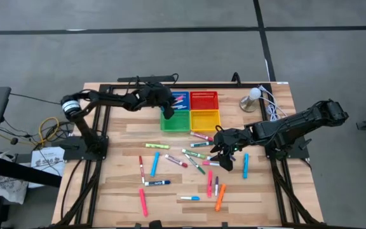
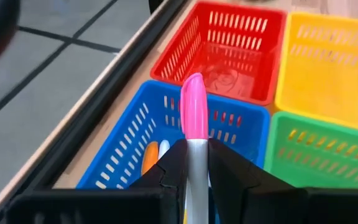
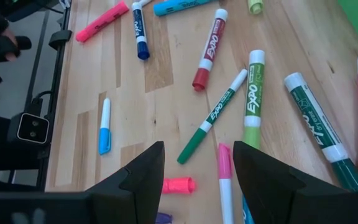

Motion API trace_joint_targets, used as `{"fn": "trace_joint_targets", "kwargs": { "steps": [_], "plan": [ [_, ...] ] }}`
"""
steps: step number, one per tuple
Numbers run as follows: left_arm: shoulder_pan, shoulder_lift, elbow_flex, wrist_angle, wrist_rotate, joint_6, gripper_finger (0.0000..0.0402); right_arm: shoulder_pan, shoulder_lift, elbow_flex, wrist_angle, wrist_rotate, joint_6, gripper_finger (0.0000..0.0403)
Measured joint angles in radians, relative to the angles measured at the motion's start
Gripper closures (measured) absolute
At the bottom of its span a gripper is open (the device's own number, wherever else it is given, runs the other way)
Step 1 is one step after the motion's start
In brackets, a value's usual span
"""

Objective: Pick & Place Markers
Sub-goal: Put the top small pink marker into the blue bin

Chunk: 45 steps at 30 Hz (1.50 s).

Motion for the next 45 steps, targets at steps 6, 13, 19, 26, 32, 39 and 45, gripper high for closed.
{"fn": "trace_joint_targets", "kwargs": {
  "steps": [6,13,19,26,32,39,45],
  "plan": [
    [-0.002,0.076,0.044,-0.001,-0.001,-0.019,0.0347,0.000,0.000,0.000,0.012,0.000,0.002,0.0221],
    [0.000,0.114,0.062,-0.013,0.002,-0.023,0.0347,0.000,0.000,0.000,0.021,0.000,0.002,0.0221],
    [0.007,0.114,0.062,-0.038,0.004,-0.023,0.0342,0.000,0.000,0.000,0.021,-0.001,0.001,0.0221],
    [0.012,0.114,0.062,-0.089,0.006,-0.023,0.0337,0.000,0.000,0.000,0.021,-0.001,0.000,0.0221],
    [0.012,0.114,0.062,-0.091,0.005,-0.023,0.0336,0.000,0.000,0.000,0.021,-0.002,0.000,0.0221],
    [0.012,0.114,0.062,-0.095,0.005,-0.023,0.0336,0.000,0.000,0.000,0.021,-0.002,0.001,0.0221],
    [0.012,0.114,0.062,-0.095,0.005,-0.021,0.0329,0.000,0.000,0.000,0.021,-0.002,0.000,0.0221]
  ]
}}
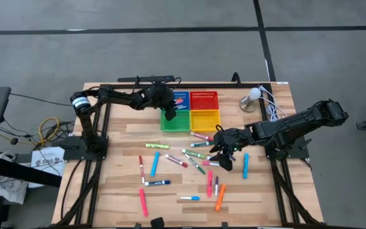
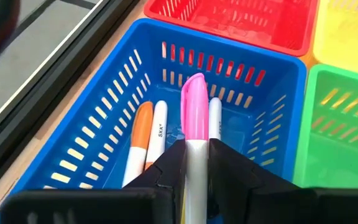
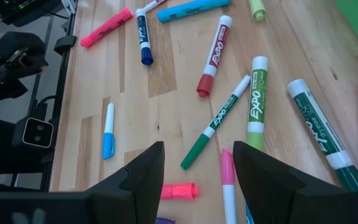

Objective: Pick & Place Markers
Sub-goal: Put the top small pink marker into the blue bin, then put the small violet marker into the blue bin

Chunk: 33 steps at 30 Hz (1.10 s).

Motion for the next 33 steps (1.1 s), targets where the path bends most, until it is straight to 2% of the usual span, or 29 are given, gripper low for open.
{"fn": "trace_joint_targets", "kwargs": {
  "steps": [10,17,25,33],
  "plan": [
    [-0.002,-0.011,0.000,0.010,0.000,0.002,0.0247,0.000,0.000,0.000,0.000,0.000,0.000,0.0221],
    [-0.039,-0.197,-0.001,0.022,0.000,-0.031,0.0224,0.000,0.000,0.000,0.000,0.000,0.000,0.0221],
    [-0.195,-0.454,-0.001,0.017,0.000,-0.184,0.0226,0.001,0.000,0.000,0.000,0.000,0.000,0.0221],
    [-0.386,-0.577,-0.016,0.000,0.003,-0.245,0.0226,0.001,0.000,0.000,-0.001,-0.002,0.000,0.0221]
  ]
}}
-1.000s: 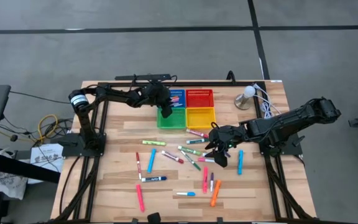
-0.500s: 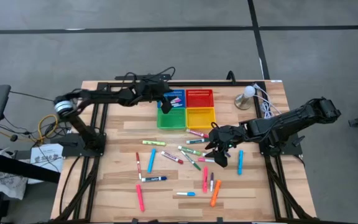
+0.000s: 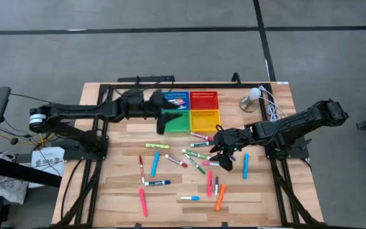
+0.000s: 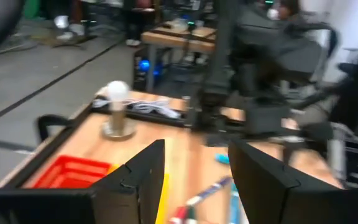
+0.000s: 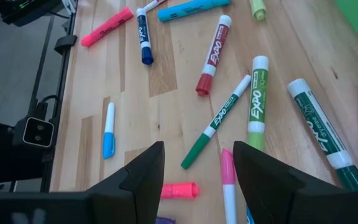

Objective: Pick & Place Markers
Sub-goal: Put the small violet marker into the blue bin

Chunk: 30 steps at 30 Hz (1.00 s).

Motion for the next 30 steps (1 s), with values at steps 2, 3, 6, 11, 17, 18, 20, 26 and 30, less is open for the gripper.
{"fn": "trace_joint_targets", "kwargs": {
  "steps": [2,3,6,11,17,18,20,26,30],
  "plan": [
    [-0.041,-0.020,-0.021,0.000,0.000,0.000,0.0226,0.008,0.000,0.000,-0.003,0.001,-0.002,0.0221],
    [-0.058,-0.030,-0.036,-0.002,0.000,0.000,0.0226,0.014,0.000,0.000,-0.007,0.000,-0.007,0.0221],
    [-0.101,-0.057,-0.089,-0.003,-0.001,-0.004,0.0227,0.036,0.000,0.000,-0.034,-0.002,-0.051,0.0221],
    [-0.133,-0.096,-0.173,-0.002,-0.016,-0.151,0.0234,0.073,0.000,0.000,-0.118,-0.003,-0.087,0.0221],
    [-0.133,-0.145,-0.253,0.000,-0.023,-0.236,0.0238,0.127,0.013,0.000,-0.150,-0.003,-0.058,0.0221],
    [-0.133,-0.150,-0.263,0.000,-0.026,-0.236,0.0238,0.137,0.013,0.000,-0.150,-0.006,-0.038,0.0221],
    [-0.133,-0.160,-0.281,0.004,-0.043,-0.236,0.0238,0.157,0.013,0.000,-0.148,-0.013,0.011,0.0221],
    [-0.132,-0.157,-0.301,0.009,-0.049,-0.236,0.0242,0.199,0.014,0.000,-0.121,-0.086,0.295,0.0221],
    [-0.132,-0.154,-0.301,0.009,-0.050,-0.226,0.0243,0.229,0.014,0.000,-0.072,-0.089,0.510,0.0221]
  ]
}}
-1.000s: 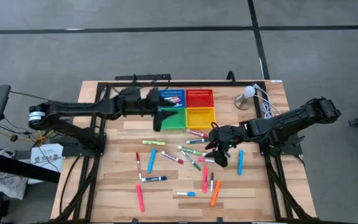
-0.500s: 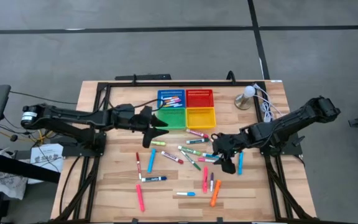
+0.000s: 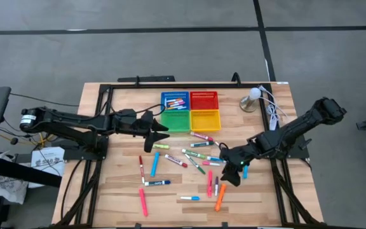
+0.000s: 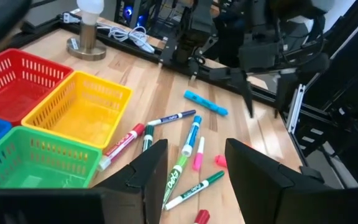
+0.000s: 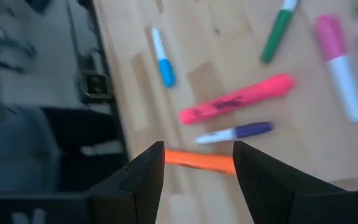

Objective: Pick & Place Markers
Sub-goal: Put the small violet marker into the blue bin

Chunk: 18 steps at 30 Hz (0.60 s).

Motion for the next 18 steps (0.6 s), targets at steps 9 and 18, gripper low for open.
{"fn": "trace_joint_targets", "kwargs": {
  "steps": [9,18],
  "plan": [
    [0.000,0.000,0.000,0.001,0.000,0.005,0.0242,0.047,0.173,0.053,0.122,-0.061,0.274,0.0248],
    [0.000,-0.005,0.001,0.000,0.001,0.006,0.0241,0.044,0.283,0.155,0.130,-0.090,0.279,0.0275]
  ]
}}
